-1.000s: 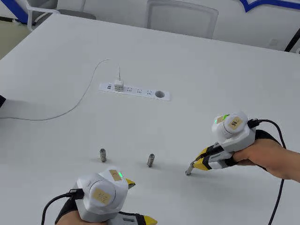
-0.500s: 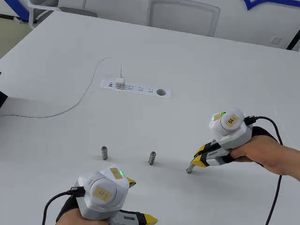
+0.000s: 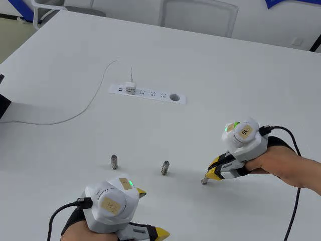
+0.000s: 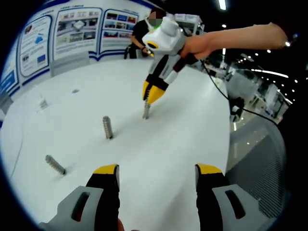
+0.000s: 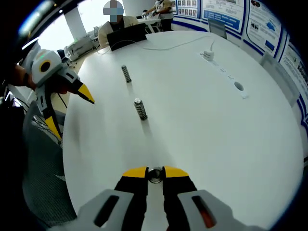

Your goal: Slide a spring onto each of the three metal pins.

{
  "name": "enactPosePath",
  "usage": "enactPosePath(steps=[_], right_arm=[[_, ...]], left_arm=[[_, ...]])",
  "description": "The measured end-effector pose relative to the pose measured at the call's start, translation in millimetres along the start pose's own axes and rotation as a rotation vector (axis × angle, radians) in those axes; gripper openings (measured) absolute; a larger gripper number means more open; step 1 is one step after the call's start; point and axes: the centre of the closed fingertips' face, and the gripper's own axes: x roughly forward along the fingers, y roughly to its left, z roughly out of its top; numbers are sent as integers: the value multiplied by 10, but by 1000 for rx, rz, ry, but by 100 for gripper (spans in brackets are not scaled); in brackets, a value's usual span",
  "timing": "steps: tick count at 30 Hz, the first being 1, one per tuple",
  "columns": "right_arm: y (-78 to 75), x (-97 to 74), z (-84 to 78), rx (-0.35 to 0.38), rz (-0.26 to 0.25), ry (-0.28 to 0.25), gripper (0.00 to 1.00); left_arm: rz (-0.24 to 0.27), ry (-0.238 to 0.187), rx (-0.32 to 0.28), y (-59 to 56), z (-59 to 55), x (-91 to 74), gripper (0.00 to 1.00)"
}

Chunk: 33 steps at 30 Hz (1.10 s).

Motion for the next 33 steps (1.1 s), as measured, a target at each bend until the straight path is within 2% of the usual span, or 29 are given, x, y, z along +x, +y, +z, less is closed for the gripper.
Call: enactPosePath(steps=[16, 33], right_arm=[[12, 146, -68, -10, 8, 18, 13], [22, 267, -146, 0, 1, 28, 13]], left_arm=[[12, -3, -12, 52, 9, -38, 65], [9, 4, -19, 44, -19, -32, 65]])
